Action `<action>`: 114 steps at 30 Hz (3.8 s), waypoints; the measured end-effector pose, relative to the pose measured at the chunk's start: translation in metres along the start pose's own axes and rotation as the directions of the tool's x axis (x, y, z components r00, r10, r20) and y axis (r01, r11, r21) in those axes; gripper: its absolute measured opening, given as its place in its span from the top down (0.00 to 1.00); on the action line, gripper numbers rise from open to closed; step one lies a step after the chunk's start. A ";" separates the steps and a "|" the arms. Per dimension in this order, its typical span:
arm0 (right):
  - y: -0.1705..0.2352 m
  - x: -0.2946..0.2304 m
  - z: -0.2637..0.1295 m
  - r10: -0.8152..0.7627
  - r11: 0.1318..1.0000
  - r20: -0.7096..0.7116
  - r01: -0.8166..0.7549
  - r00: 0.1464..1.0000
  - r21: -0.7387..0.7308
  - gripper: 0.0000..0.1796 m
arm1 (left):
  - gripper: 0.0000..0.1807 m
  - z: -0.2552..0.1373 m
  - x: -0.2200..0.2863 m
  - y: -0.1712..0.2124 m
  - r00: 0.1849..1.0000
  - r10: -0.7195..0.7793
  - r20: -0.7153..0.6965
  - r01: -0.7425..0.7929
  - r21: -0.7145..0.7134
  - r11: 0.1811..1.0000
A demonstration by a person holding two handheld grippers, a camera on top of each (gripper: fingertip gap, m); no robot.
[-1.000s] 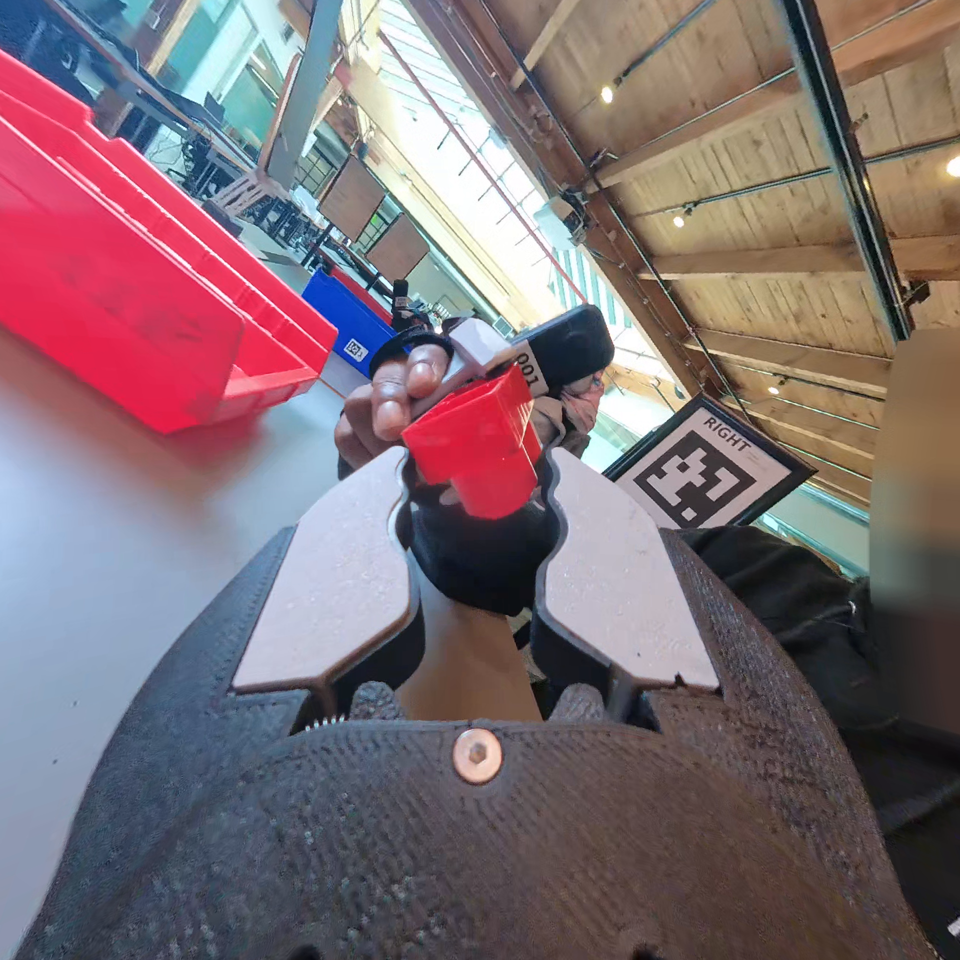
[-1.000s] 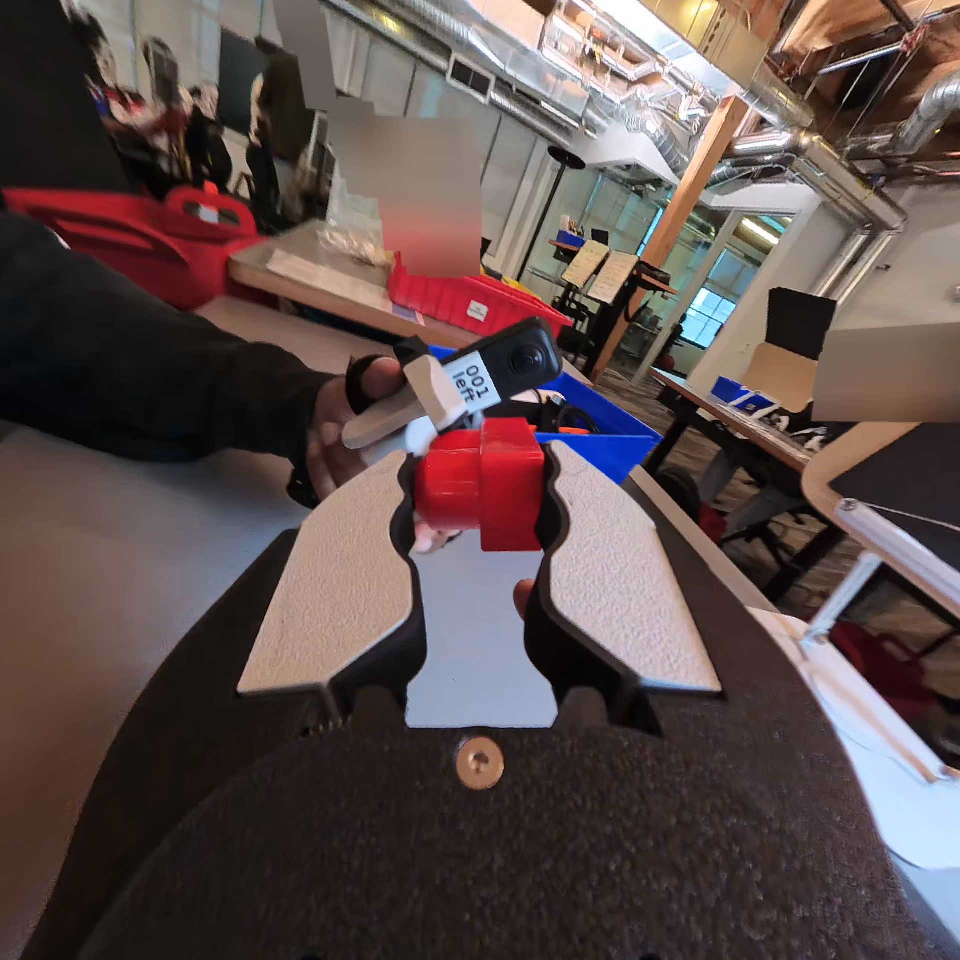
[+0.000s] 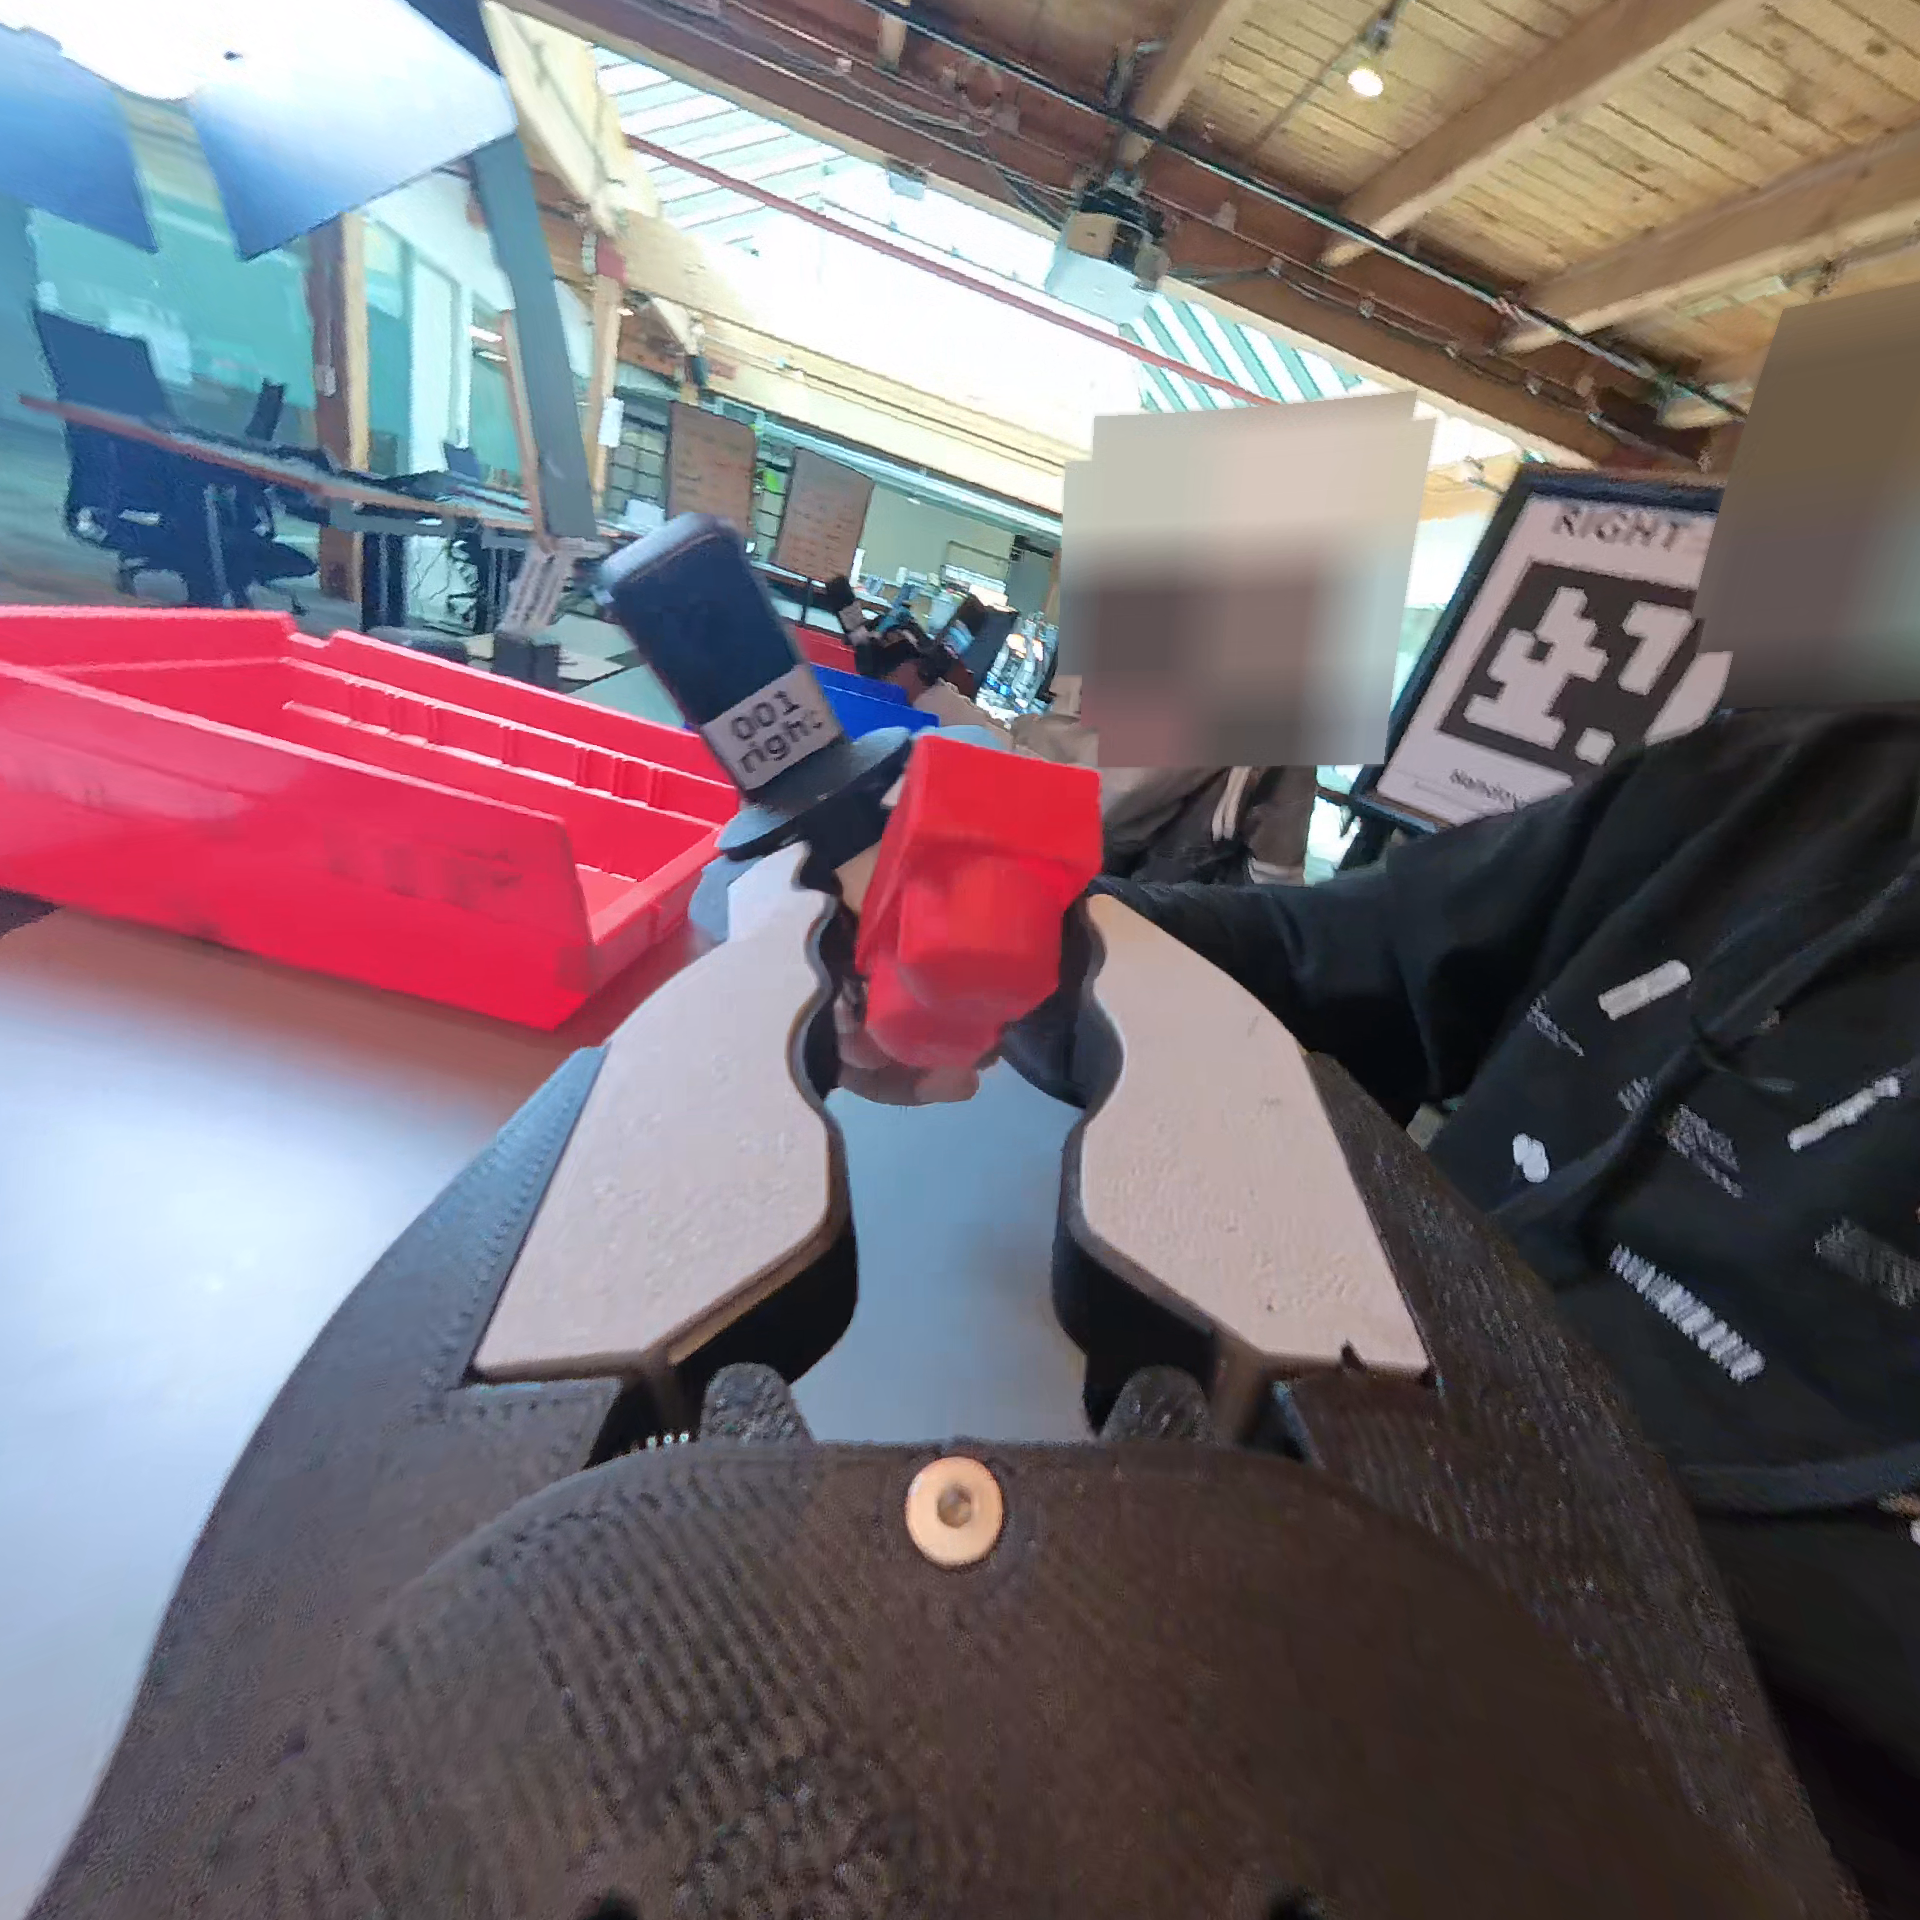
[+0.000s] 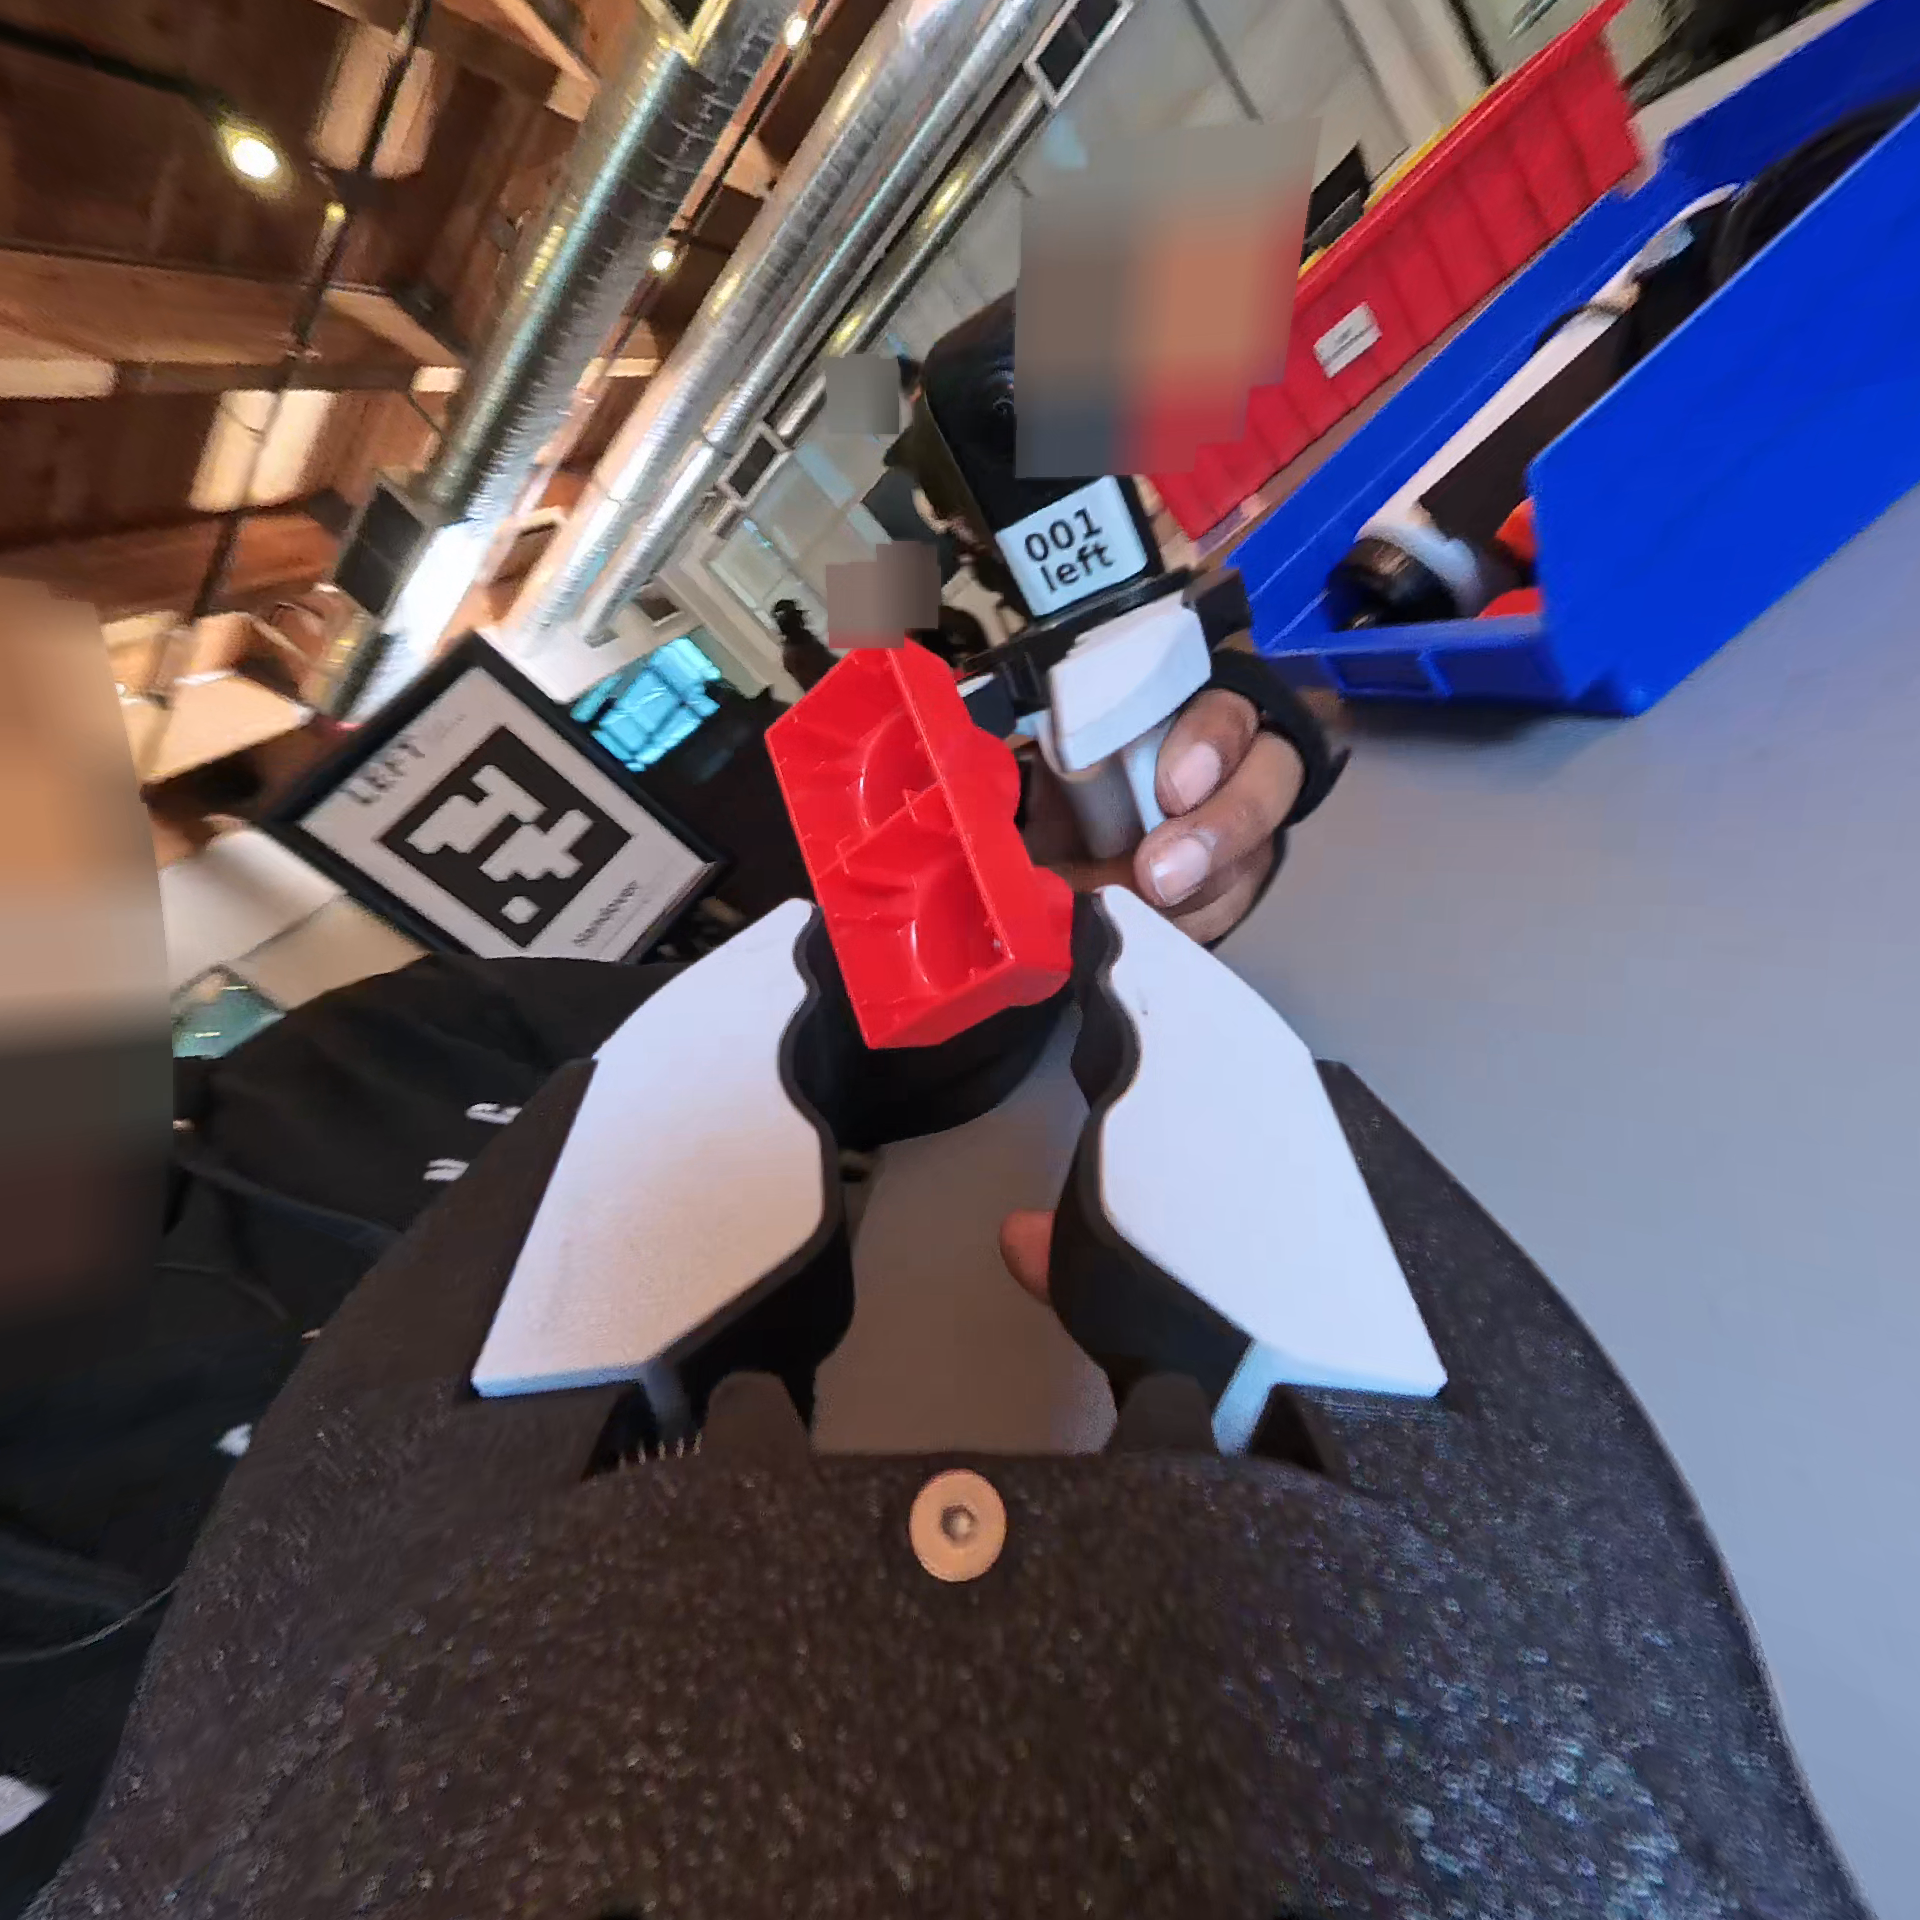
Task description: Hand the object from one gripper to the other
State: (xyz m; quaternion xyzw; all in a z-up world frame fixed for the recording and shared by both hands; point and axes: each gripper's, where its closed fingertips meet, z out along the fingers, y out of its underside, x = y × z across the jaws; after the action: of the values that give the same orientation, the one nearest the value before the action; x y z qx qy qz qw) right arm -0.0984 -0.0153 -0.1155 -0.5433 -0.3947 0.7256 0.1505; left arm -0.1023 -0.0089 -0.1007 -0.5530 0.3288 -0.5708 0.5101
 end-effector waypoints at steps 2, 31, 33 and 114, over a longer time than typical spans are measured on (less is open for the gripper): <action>-0.009 0.009 -0.005 -0.124 0.992 -0.117 0.127 0.985 0.021 0.75 | 0.73 -0.002 -0.014 -0.003 0.993 -0.102 0.058 0.101 0.021 0.995; -0.030 0.050 -0.036 -0.849 -0.064 -0.310 0.665 -0.429 -0.744 0.75 | 0.81 -0.001 -0.058 0.014 0.763 -0.622 0.173 0.604 0.152 0.783; -0.031 0.047 -0.034 -0.873 0.095 -0.419 0.755 -0.250 -0.649 0.77 | 0.81 -0.004 -0.061 0.011 0.811 -0.539 0.226 0.518 0.149 0.842; 0.009 0.104 -0.038 -0.943 0.264 -0.331 0.514 -0.042 -0.816 0.85 | 0.76 -0.006 -0.088 0.064 0.701 0.145 0.698 0.185 -0.374 0.909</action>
State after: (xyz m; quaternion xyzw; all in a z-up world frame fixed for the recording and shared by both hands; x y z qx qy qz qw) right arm -0.1000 0.0614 -0.1958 -0.4994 -0.6625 0.0474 0.5562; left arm -0.1055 0.0559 -0.1882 -0.8292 0.2137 -0.2340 0.4604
